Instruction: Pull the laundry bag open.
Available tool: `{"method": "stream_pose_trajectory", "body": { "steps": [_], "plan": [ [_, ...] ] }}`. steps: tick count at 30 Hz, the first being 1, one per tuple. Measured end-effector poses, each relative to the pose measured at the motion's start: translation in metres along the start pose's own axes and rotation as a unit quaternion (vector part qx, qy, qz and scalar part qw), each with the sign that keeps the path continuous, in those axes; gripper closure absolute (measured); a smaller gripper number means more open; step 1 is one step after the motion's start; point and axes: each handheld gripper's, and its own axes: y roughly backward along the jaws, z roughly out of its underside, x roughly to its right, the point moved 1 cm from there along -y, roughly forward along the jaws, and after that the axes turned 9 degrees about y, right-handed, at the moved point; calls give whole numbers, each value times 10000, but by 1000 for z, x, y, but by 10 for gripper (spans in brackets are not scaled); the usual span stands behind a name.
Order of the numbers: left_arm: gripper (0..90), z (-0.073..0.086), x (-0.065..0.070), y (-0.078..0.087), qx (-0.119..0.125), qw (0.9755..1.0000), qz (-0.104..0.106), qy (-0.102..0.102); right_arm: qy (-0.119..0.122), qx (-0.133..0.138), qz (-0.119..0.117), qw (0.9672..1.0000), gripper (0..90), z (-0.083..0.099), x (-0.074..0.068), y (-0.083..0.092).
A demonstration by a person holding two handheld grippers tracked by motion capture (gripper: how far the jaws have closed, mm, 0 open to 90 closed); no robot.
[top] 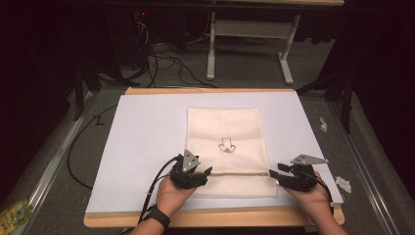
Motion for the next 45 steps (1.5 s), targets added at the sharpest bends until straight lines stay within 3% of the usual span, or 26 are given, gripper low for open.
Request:
{"method": "stream_pose_trajectory", "body": {
  "steps": [6,18,23,27,34,41,45],
  "plan": [
    [382,3,2,0,-89,9998,-30,-152,52,-117,-123,9998,586,2,0,-5],
    [381,3,0,2,33,9999,-58,-100,2,-191,-244,9995,643,7,-2,-9],
    [391,3,-1,5,93,9999,-22,-42,70,-205,-169,9996,658,8,-5,-9],
    [407,3,-4,6,197,9997,127,87,145,-269,-134,9994,720,8,-7,-8],
    [409,5,-2,3,233,9995,193,121,233,-293,-171,9992,813,8,-9,-7],
    [412,4,0,3,156,9995,286,25,339,-273,-169,9989,840,4,-11,-3],
    [389,2,2,2,79,9989,440,114,337,-232,-180,9990,842,2,-11,0]
  ]
}}
